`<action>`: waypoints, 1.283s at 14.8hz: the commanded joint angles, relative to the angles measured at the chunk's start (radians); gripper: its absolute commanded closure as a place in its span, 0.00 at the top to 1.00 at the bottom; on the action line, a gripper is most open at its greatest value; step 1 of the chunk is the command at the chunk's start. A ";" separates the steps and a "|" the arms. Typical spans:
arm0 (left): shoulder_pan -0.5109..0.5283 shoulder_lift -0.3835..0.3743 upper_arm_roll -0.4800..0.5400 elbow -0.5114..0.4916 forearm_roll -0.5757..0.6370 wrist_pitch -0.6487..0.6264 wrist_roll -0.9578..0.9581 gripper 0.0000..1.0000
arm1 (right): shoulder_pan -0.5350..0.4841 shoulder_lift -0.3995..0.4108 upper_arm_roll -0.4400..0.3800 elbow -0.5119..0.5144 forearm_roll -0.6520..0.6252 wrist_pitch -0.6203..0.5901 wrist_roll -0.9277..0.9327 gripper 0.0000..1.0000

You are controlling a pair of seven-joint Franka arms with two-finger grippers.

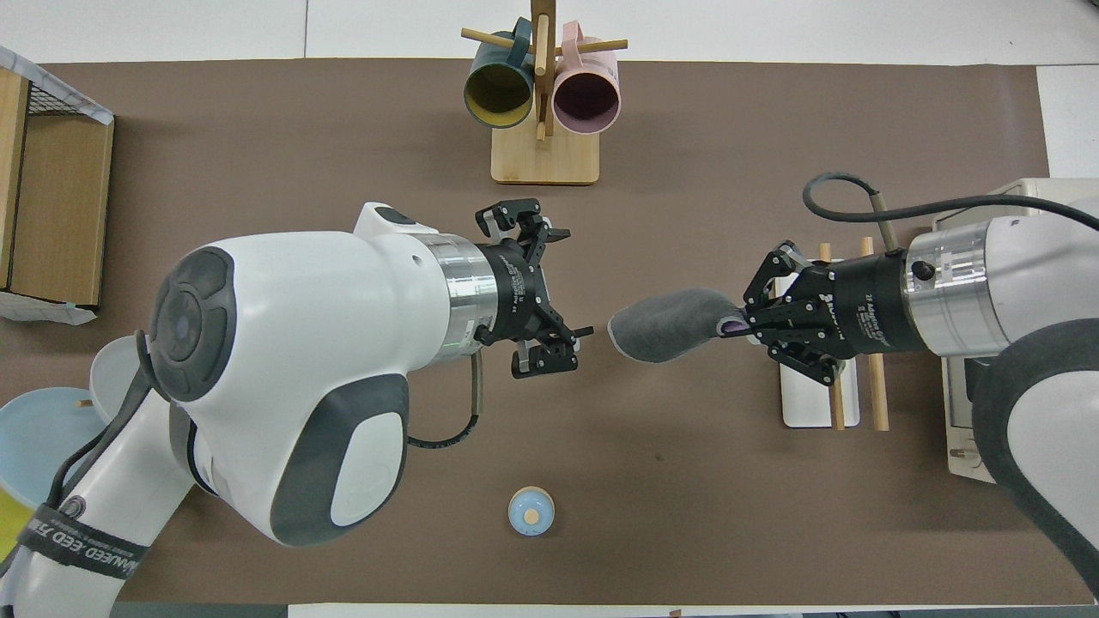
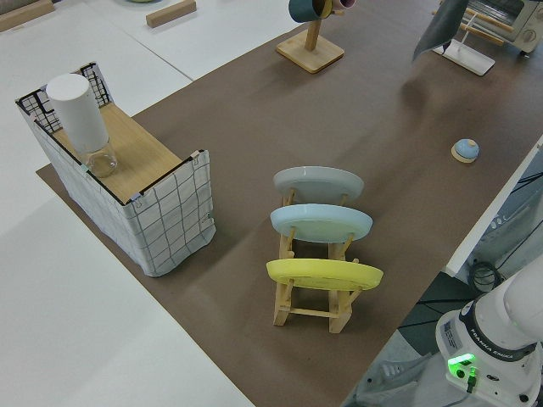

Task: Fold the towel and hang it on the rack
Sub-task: 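Carry the towel to the dowel rack while the left arm retracts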

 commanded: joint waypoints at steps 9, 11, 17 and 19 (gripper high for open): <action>0.432 -0.079 0.007 -0.095 0.007 -0.240 1.009 1.00 | -0.139 0.028 0.005 0.070 -0.281 -0.070 -0.873 0.00; 0.493 -0.078 0.009 -0.083 0.025 -0.280 1.175 1.00 | -0.150 0.028 0.004 0.070 -0.284 -0.053 -0.981 0.00; 0.601 -0.061 0.009 -0.018 0.252 -0.390 1.673 1.00 | -0.171 0.028 0.004 0.057 -0.393 0.004 -1.235 0.00; 0.604 -0.039 0.010 0.023 0.336 -0.429 1.780 1.00 | -0.187 0.020 0.004 0.042 -0.443 0.004 -1.294 0.00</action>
